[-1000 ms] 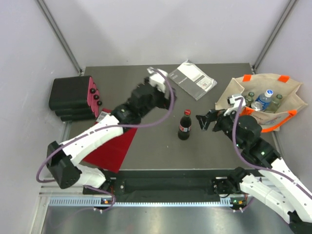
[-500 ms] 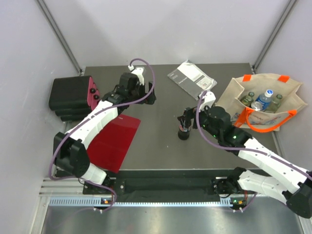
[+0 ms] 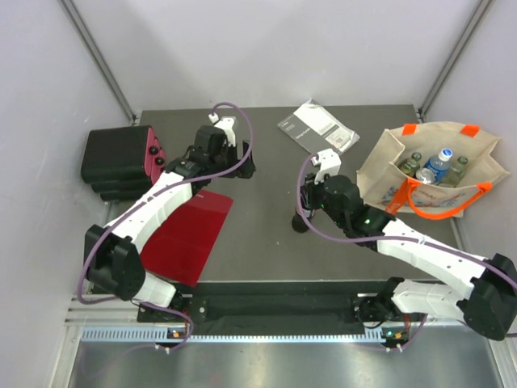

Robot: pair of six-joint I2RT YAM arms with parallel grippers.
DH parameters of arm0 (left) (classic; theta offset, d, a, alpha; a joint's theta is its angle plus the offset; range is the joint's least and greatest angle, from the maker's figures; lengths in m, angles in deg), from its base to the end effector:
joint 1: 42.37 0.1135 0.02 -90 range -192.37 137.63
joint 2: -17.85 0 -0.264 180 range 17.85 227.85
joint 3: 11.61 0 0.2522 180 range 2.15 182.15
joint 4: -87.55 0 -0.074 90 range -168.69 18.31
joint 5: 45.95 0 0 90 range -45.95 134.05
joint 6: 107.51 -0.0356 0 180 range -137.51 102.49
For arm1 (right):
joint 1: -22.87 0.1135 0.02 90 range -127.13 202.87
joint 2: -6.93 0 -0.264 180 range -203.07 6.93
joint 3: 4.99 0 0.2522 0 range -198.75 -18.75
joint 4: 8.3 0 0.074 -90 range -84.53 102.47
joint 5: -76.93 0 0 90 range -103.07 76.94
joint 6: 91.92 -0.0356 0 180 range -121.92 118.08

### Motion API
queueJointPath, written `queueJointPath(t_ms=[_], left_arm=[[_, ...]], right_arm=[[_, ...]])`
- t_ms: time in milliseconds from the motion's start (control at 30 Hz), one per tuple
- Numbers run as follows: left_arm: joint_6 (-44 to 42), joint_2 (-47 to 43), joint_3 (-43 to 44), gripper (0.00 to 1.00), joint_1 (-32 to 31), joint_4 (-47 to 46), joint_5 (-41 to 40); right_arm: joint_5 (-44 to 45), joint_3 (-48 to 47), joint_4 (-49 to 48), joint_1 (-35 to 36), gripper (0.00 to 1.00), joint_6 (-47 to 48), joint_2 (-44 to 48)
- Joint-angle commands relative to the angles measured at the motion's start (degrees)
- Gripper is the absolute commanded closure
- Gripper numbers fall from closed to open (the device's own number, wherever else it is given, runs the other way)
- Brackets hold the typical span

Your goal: Place the beverage into the canvas bag

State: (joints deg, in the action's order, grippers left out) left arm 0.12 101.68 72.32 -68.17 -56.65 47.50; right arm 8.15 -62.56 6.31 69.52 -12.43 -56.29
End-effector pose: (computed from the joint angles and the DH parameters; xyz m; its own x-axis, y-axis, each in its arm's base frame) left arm 0.2987 -0.1468 0.3125 -0.6456 -0.0237 -0.7633 0.2968 0.9131 -0.2794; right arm 0.1828 0.1748 0.2872 -0.3148 -0.0858 -0.9453 -0.3940 0.9179 0.0479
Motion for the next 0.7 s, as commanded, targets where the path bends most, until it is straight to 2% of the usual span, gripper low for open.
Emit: queueJointPath(t_ms=[0, 167, 300, 367, 467, 667], left_arm=[[-1.2, -3.8, -0.5, 0.08, 0.2, -3.6, -2.9], [-1.1, -3.8, -0.6, 0.09, 0.2, -3.8, -2.3], [-1.0, -2.9, 0.4, 0.09, 0.3, -3.0, -1.8], [-1.0, -2.9, 0.5, 0.1, 0.2, -3.0, -1.6], [-1.2, -3.3, -0.2, 0.1, 0.3, -3.4, -2.6], [-2.1, -4.9, 0.1, 0.09, 0.4, -3.1, -4.0]], right_arm=[[2.7, -4.4, -0.9, 1.7, 1.0, -0.6, 0.6], [6.6, -11.2, 7.1, 0.7, 1.0, 2.3, 0.7], [6.1, -22.2, 14.1, -1.7, 1.0, 5.2, -2.8], [4.0, -24.2, 15.3, -5.1, 1.0, 5.2, -3.2], [-5.0, -30.9, 18.7, -11.5, 1.0, 3.7, -4.5], [-6.5, -46.6, 26.8, -17.0, 1.0, 7.2, -10.0]])
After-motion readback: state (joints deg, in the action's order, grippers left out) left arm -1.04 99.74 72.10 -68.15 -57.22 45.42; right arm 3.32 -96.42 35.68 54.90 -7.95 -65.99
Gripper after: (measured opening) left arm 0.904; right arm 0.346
